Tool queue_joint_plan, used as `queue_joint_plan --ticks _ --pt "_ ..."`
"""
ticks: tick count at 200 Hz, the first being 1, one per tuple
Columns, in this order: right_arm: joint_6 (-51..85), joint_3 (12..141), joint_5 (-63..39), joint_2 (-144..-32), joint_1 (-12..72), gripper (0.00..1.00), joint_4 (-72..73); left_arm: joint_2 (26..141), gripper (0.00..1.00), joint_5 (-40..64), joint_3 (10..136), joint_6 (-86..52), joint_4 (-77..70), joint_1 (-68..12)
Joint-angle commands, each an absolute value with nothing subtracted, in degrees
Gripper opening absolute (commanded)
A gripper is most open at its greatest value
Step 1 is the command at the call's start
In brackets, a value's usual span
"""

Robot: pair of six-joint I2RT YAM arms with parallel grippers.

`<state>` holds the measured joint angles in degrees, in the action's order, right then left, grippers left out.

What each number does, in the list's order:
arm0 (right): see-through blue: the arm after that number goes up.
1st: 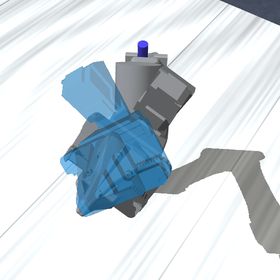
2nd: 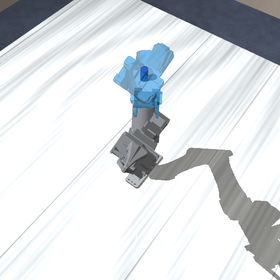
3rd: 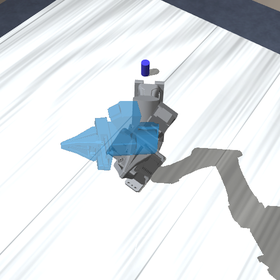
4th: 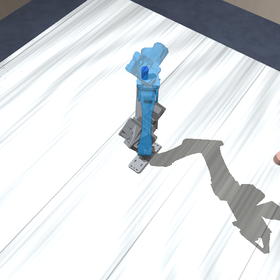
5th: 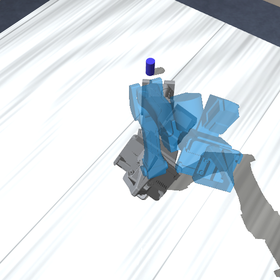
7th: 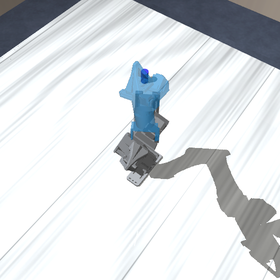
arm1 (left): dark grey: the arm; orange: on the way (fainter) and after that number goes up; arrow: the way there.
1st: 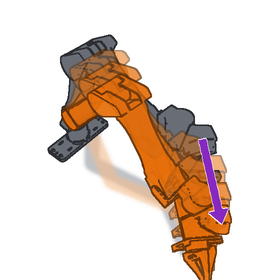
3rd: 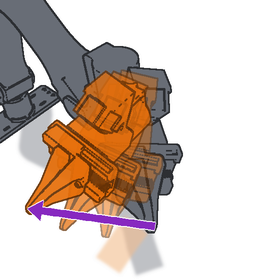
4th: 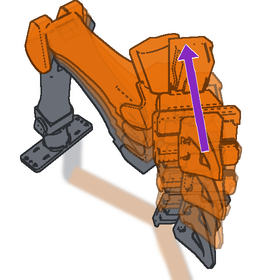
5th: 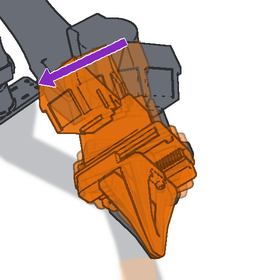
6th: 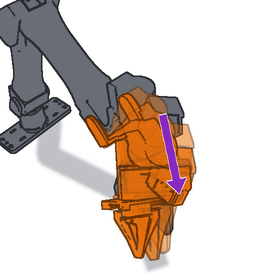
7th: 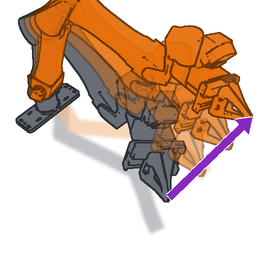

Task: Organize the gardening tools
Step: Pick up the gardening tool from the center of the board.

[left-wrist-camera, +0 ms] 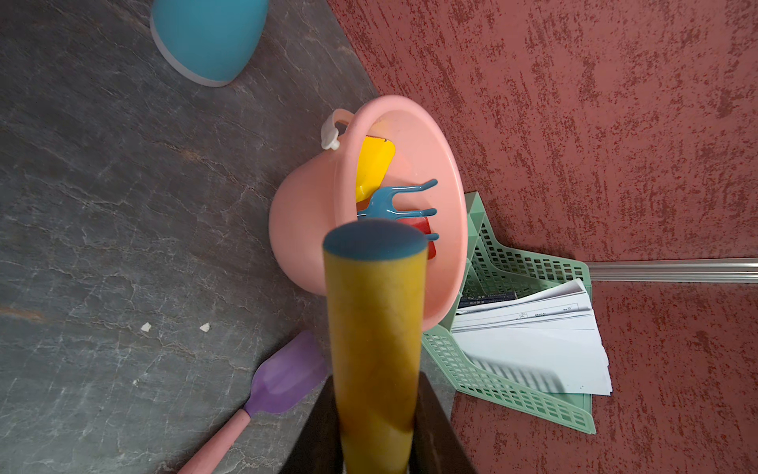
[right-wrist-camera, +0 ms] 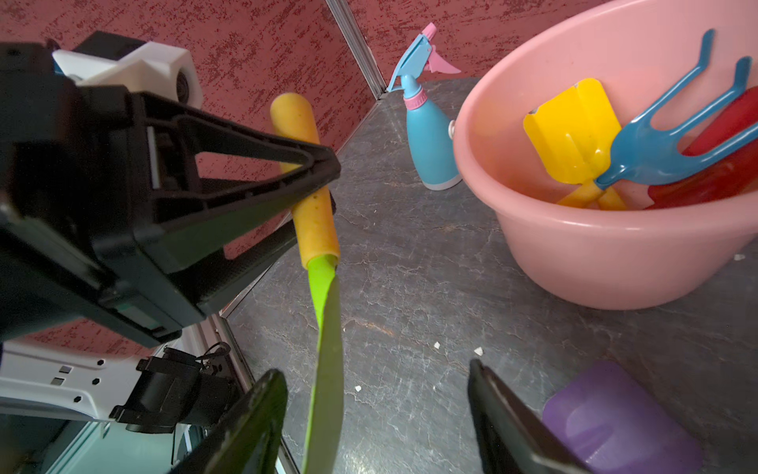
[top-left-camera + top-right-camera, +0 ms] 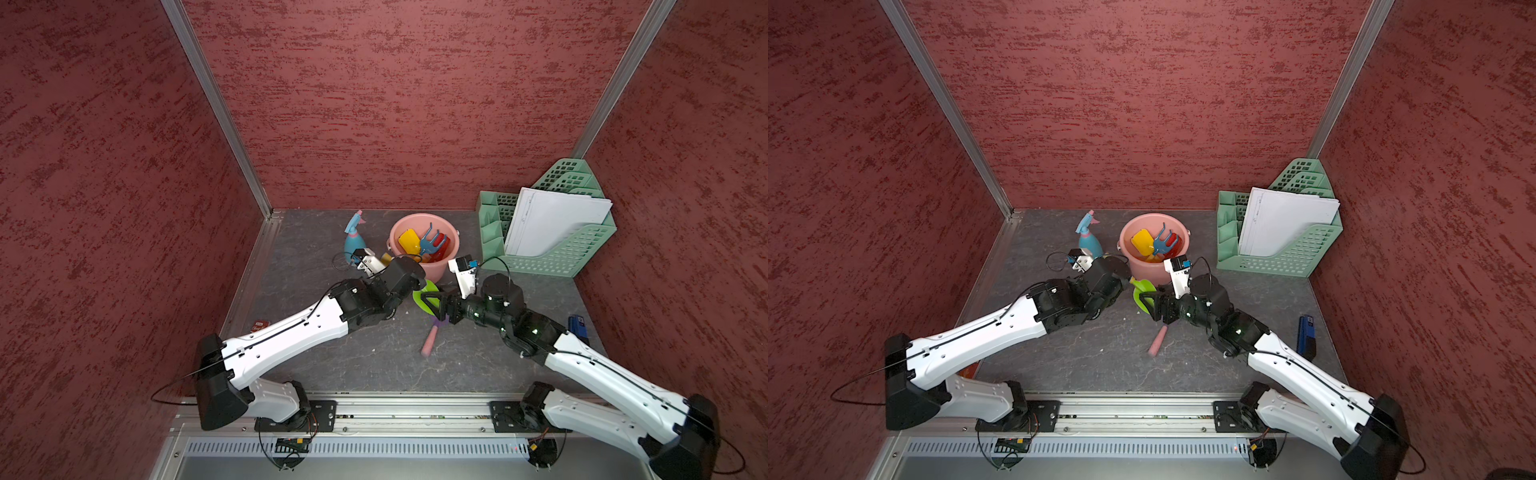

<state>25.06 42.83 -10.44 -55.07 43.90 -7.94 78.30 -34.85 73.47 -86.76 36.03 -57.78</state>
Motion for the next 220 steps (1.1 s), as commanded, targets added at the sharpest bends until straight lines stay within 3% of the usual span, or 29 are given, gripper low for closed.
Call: queue_joint_plan --ticks 1,76,95,111,171,201,220 --pt "24.35 45.0 -9.91 -55.37 44.3 0.64 -5.98 78.44 0.0 -36.48 74.89 -86.96 35.25 -58.34" --pt "25.0 45.62 -10.98 -57.21 44.38 0.08 -6.11 78.13 0.0 -36.69 74.37 -85.64 33.07 -58.86" --pt "25.22 45.92 -11.17 -57.3 44.38 0.0 -6.78 77.79 0.0 -36.37 73.58 -84.73 31.98 -58.89" --pt "24.95 46.69 -11.17 -57.31 44.36 0.0 -8.51 77.01 0.0 -35.91 72.39 -84.29 31.21 -58.89" --pt "21.46 52.38 -7.72 -56.34 44.34 0.0 -21.42 73.29 0.7 -35.34 70.28 -77.0 31.14 -58.15" --pt "17.79 58.42 -5.29 -57.03 44.33 0.0 -32.26 69.75 0.93 -34.75 70.59 -63.55 32.93 -57.64" --pt "14.87 63.56 -4.58 -58.32 44.3 0.0 -40.35 67.18 0.96 -34.69 71.22 -48.3 34.18 -57.73"
